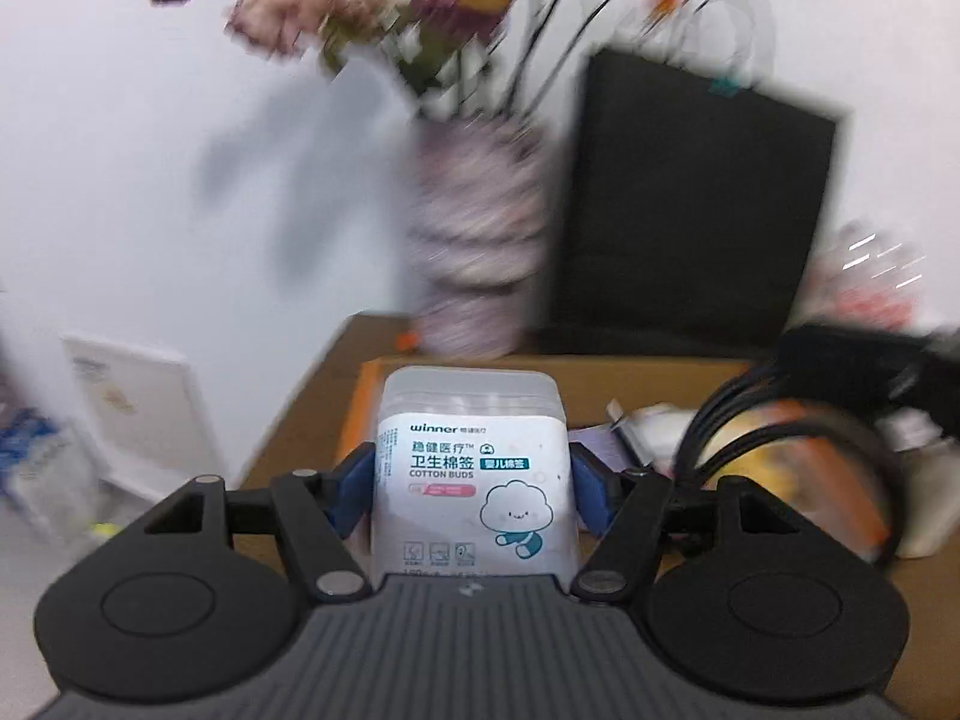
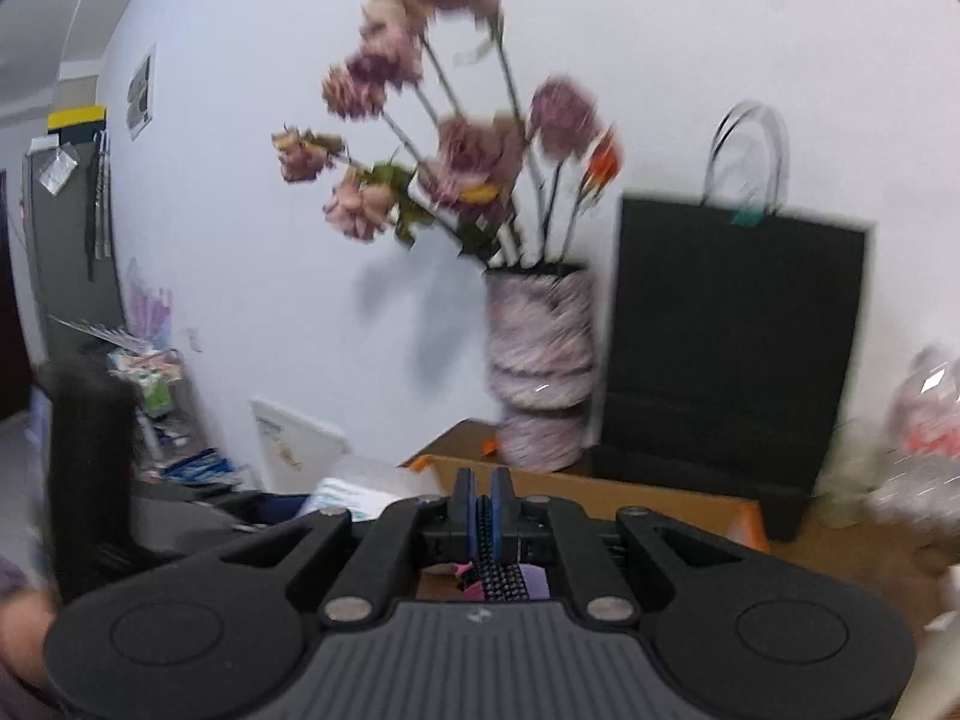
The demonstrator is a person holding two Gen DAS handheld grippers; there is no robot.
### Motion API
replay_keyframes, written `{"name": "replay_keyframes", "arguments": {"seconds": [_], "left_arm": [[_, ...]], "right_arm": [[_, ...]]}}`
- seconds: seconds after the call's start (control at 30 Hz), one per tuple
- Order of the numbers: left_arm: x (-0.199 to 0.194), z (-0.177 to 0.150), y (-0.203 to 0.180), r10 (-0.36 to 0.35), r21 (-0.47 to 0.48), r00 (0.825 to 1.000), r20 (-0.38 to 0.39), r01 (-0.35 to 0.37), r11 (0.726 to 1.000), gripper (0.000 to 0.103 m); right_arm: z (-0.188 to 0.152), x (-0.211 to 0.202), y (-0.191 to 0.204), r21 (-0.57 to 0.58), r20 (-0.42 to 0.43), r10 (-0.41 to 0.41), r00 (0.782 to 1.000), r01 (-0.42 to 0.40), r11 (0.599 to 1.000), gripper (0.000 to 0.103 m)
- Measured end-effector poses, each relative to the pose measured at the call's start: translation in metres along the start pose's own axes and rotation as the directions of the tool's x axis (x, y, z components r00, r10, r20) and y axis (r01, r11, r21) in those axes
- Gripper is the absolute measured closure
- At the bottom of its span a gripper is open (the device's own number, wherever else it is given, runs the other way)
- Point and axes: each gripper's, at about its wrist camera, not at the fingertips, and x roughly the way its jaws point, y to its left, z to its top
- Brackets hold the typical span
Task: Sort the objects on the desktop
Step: 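Place the cotton-bud box into the box with the left tool while the right tool drops the cable there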
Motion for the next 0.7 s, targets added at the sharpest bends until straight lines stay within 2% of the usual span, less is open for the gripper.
{"name": "replay_keyframes", "arguments": {"seconds": [0.07, 0.13, 0.17, 0.23, 0.27, 0.3, 0.33, 0.4, 0.47, 0.57, 0.63, 0.7], "left_arm": [[0.026, -0.004, 0.007, -0.007, -0.01, 0.999, -0.039, 0.007, 1.0, 0.035], [0.048, -0.01, 0.011, -0.045, -0.046, 0.992, -0.117, 0.04, 0.998, 0.035], [0.056, -0.013, 0.011, -0.063, -0.055, 0.987, -0.149, 0.055, 0.997, 0.035], [0.065, -0.023, 0.005, -0.079, -0.015, 0.98, -0.18, 0.078, 0.997, 0.034], [0.065, -0.026, -0.001, -0.064, 0.041, 0.985, -0.159, 0.071, 0.997, 0.032], [0.065, -0.029, -0.006, -0.042, 0.089, 0.989, -0.14, 0.055, 0.995, 0.026], [0.063, -0.031, -0.009, -0.033, 0.113, 0.991, -0.129, 0.048, 0.992, 0.025], [0.061, -0.031, -0.009, -0.032, 0.106, 0.992, -0.126, 0.046, 0.993, 0.024], [0.055, -0.028, -0.004, -0.052, 0.072, 0.989, -0.142, 0.062, 0.995, 0.019], [0.04, -0.018, 0.004, -0.066, 0.029, 0.991, -0.116, 0.07, 0.997, 0.012], [0.029, -0.011, 0.01, -0.064, 0.001, 0.992, -0.107, 0.064, 0.998, 0.01], [0.017, -0.005, 0.014, -0.055, -0.03, 0.993, -0.101, 0.053, 0.998, 0.004]], "right_arm": [[-0.007, 0.028, -0.019, 0.056, -0.032, 0.009, 0.999, -0.007, 0.998, 0.099], [-0.027, 0.071, -0.055, 0.22, -0.152, 0.062, 0.986, -0.028, 0.975, 0.099], [-0.04, 0.088, -0.069, 0.274, -0.205, 0.068, 0.976, -0.009, 0.962, 0.099], [-0.068, 0.114, -0.087, 0.279, -0.304, -0.001, 0.953, 0.09, 0.956, 0.099], [-0.081, 0.122, -0.094, 0.294, -0.353, -0.009, 0.936, 0.12, 0.948, 0.099], [-0.089, 0.126, -0.097, 0.306, -0.373, -0.001, 0.928, 0.124, 0.944, 0.099], [-0.094, 0.128, -0.098, 0.308, -0.381, 0.006, 0.925, 0.121, 0.944, 0.099], [-0.097, 0.129, -0.091, 0.264, -0.386, -0.018, 0.922, 0.129, 0.956, 0.098], [-0.094, 0.129, -0.082, 0.216, -0.385, -0.04, 0.922, 0.132, 0.967, 0.091], [-0.082, 0.114, -0.073, 0.179, -0.37, -0.062, 0.927, 0.136, 0.974, 0.073], [-0.071, 0.098, -0.07, 0.172, -0.326, -0.064, 0.943, 0.126, 0.977, 0.052], [-0.06, 0.08, -0.067, 0.148, -0.295, -0.087, 0.951, 0.136, 0.98, 0.039]]}}
